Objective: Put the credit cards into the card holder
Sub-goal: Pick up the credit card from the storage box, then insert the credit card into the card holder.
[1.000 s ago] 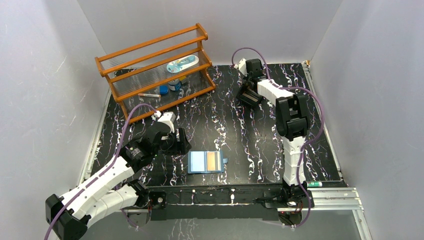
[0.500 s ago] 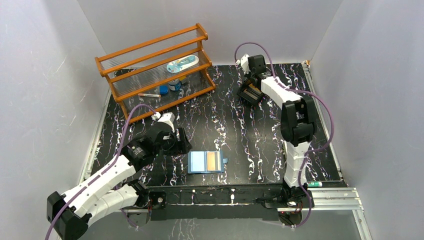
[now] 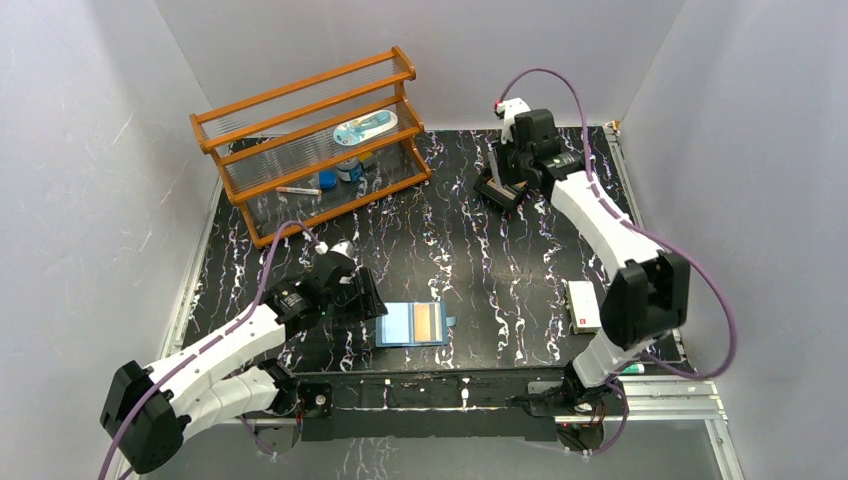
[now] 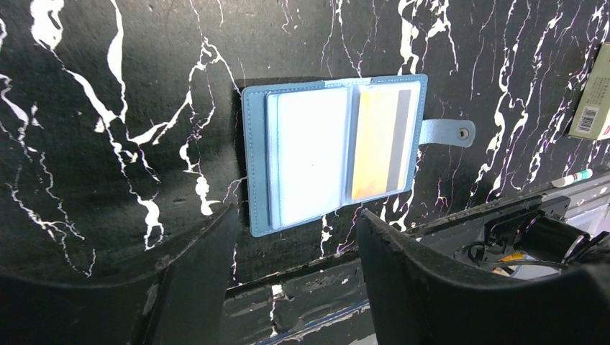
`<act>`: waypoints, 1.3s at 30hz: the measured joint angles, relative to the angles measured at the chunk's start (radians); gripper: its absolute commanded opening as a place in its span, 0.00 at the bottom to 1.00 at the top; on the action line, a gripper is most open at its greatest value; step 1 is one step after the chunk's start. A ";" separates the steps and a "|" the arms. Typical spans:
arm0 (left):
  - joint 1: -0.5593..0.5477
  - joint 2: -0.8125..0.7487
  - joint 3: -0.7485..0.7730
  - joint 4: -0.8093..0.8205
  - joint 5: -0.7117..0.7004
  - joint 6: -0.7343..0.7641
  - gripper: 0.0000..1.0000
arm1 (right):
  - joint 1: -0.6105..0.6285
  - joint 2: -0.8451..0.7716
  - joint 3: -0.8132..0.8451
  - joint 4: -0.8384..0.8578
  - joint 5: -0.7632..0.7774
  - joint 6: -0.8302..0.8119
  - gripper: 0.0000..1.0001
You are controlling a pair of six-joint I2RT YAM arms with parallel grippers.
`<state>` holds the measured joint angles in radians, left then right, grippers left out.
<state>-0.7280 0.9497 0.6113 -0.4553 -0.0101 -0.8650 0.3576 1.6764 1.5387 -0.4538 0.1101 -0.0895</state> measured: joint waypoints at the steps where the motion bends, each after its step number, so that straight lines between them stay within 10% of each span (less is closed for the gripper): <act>1: 0.001 0.003 -0.007 0.007 0.008 -0.004 0.56 | 0.009 -0.040 -0.039 0.001 -0.035 0.063 0.00; 18: 0.132 0.102 -0.134 0.172 0.201 -0.052 0.23 | 0.276 -0.409 -0.642 0.266 -0.383 0.763 0.00; 39: 0.143 0.236 -0.165 0.259 0.262 -0.040 0.17 | 0.413 -0.312 -0.996 0.631 -0.451 1.011 0.00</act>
<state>-0.5854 1.1858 0.4461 -0.1959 0.2516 -0.9051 0.7708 1.3640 0.5430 0.1768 -0.3412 0.9218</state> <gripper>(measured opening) 0.173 0.017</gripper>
